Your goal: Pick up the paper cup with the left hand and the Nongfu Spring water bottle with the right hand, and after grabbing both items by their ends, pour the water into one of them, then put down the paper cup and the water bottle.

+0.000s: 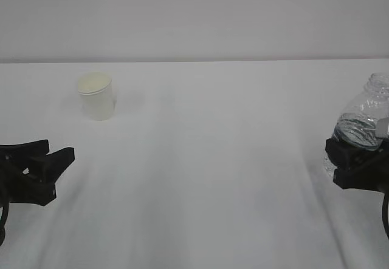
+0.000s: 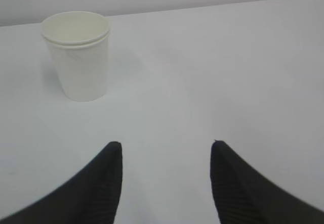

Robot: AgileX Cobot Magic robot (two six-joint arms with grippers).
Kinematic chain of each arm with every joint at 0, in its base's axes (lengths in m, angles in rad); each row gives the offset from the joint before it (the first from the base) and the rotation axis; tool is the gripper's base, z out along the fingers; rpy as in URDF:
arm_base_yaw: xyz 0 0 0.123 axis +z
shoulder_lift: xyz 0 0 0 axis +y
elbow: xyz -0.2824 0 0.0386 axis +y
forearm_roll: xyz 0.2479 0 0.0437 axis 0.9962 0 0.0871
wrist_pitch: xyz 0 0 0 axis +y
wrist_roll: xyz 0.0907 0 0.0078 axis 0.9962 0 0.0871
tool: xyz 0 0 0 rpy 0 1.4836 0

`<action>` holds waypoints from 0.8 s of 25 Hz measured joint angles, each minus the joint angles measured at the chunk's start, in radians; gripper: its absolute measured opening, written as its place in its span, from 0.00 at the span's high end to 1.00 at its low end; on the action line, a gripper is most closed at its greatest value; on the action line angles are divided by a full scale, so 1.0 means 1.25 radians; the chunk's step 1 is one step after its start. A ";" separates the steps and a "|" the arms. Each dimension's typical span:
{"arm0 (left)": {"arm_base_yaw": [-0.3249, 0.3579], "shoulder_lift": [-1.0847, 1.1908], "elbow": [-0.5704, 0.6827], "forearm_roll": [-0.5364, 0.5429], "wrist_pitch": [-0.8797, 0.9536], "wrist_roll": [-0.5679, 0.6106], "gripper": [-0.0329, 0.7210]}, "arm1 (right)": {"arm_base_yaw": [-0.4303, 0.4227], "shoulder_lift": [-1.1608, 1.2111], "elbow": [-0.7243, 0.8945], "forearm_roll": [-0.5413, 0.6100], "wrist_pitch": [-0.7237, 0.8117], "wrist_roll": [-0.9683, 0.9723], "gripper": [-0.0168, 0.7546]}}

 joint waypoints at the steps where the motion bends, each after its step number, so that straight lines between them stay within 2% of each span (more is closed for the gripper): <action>1: 0.000 0.000 0.000 0.001 0.000 0.000 0.43 | 0.000 0.000 0.000 0.000 0.000 -0.001 0.42; 20: 0.000 0.000 0.000 0.001 0.000 0.000 0.43 | 0.000 -0.003 0.037 0.003 0.000 -0.027 0.43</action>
